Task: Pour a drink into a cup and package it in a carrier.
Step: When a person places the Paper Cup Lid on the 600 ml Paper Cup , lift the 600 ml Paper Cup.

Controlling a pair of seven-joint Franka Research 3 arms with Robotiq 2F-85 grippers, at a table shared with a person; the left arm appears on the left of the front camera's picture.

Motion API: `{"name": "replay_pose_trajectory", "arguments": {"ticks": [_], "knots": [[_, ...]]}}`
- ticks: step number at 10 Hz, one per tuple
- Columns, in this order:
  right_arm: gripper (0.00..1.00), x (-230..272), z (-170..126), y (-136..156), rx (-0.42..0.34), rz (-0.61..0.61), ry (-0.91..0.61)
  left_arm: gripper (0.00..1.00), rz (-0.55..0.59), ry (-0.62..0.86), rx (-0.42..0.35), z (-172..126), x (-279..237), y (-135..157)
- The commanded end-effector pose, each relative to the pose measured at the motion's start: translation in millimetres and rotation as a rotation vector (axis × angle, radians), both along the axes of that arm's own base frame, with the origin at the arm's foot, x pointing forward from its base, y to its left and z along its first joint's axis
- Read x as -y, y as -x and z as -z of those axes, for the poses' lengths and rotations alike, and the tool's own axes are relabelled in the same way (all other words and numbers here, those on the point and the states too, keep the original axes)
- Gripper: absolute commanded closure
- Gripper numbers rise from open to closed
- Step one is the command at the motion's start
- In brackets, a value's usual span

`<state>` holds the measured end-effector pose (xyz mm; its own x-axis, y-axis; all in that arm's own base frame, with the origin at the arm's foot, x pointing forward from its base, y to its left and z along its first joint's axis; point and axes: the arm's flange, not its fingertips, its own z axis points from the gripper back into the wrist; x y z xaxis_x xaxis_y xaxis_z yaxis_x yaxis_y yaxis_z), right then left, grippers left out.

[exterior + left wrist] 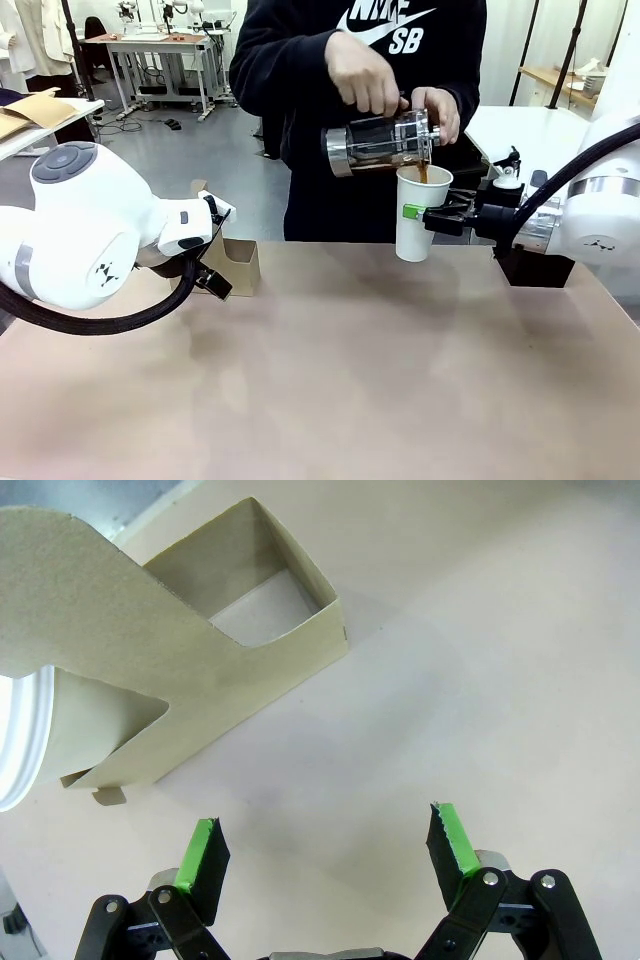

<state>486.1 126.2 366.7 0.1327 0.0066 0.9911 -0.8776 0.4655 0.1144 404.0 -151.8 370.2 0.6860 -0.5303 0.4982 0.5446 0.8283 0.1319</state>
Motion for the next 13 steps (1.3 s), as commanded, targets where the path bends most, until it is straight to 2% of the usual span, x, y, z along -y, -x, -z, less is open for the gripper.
{"name": "replay_pose_trajectory", "arguments": {"ticks": [1, 13], "knots": [[0.20, -2.3, -2.3, -0.4, 0.006, -0.001, 0.004, 0.00, 0.000, 0.001, 0.000, -0.2, -0.4, 0.2], [0.20, -2.3, -2.3, -0.4, 0.006, -0.001, 0.004, 0.00, 0.000, 0.001, 0.000, -0.2, -0.4, 0.2]]}}
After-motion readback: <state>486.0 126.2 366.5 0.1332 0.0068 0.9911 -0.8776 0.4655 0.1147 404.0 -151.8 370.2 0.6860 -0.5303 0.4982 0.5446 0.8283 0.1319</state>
